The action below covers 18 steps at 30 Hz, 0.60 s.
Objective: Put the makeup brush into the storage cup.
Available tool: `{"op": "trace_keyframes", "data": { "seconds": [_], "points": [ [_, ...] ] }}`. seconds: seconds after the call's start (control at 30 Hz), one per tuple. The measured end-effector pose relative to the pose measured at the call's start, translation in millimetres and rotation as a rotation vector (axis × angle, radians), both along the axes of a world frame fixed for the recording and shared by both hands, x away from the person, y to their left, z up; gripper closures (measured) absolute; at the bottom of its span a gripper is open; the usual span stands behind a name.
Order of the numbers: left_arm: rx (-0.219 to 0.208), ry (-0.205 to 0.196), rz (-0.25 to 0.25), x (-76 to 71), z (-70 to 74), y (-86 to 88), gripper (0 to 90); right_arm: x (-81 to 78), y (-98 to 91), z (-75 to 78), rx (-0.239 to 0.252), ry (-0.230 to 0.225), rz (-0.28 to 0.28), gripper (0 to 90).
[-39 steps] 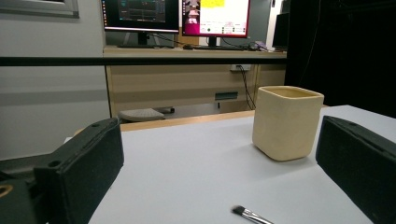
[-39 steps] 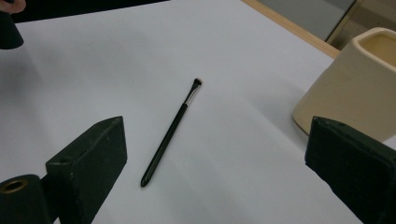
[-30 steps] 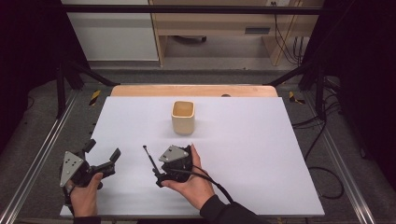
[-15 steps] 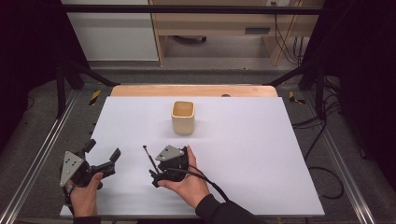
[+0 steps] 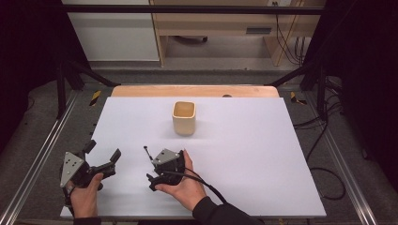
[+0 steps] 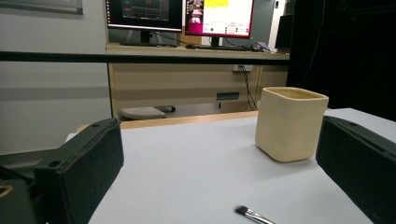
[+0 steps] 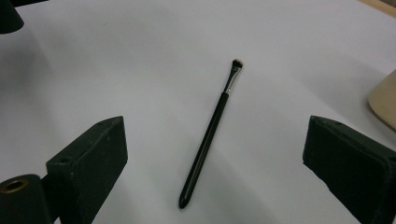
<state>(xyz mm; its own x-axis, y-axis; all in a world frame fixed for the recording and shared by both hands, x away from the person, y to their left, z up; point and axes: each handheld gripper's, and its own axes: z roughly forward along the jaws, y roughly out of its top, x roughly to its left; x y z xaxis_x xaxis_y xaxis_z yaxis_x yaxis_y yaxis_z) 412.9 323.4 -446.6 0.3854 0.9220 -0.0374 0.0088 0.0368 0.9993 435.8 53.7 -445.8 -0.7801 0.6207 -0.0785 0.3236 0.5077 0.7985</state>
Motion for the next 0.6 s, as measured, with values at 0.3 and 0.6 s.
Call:
{"op": "trace_keyframes", "data": {
  "seconds": [0.3,0.6],
  "points": [
    [0.000,-0.002,0.002,0.1,0.0,0.3,0.6,0.2,4.3,-4.6,-0.018,0.009,0.004,6.6],
    [0.000,-0.002,0.002,0.2,0.1,0.3,0.7,-0.4,8.8,-9.2,-0.026,0.020,0.011,8.5]
  ]
}}
